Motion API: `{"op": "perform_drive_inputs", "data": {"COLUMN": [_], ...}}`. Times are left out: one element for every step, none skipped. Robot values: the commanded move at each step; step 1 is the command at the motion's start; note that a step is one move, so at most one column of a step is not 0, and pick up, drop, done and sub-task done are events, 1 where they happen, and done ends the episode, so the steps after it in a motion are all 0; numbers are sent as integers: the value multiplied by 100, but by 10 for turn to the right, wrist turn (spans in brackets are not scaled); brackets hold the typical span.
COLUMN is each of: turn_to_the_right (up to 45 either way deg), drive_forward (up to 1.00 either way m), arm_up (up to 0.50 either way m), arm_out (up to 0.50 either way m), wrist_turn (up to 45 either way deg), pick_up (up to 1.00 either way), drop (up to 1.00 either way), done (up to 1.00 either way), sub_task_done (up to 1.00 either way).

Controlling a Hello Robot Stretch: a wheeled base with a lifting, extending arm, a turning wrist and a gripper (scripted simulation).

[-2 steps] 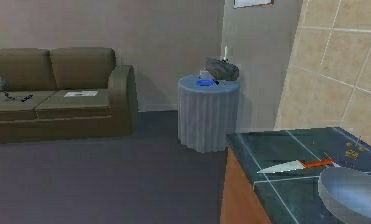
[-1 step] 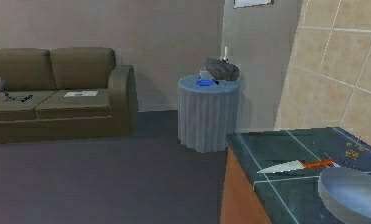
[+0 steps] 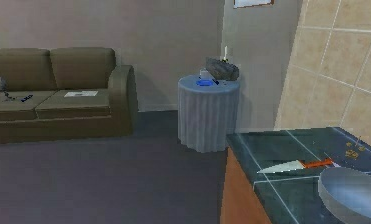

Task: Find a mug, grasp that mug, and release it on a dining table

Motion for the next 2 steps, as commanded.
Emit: {"op": "perform_drive_inputs", "data": {"turn_to_the_right": [0,0], "drive_forward": [0,0], "arm_up": [0,0], "arm_out": [0,0], "wrist_turn": [450,450], "pick_up": [0,0], "drop": [0,0], "done": [0,0], "sub_task_done": [0,0]}}
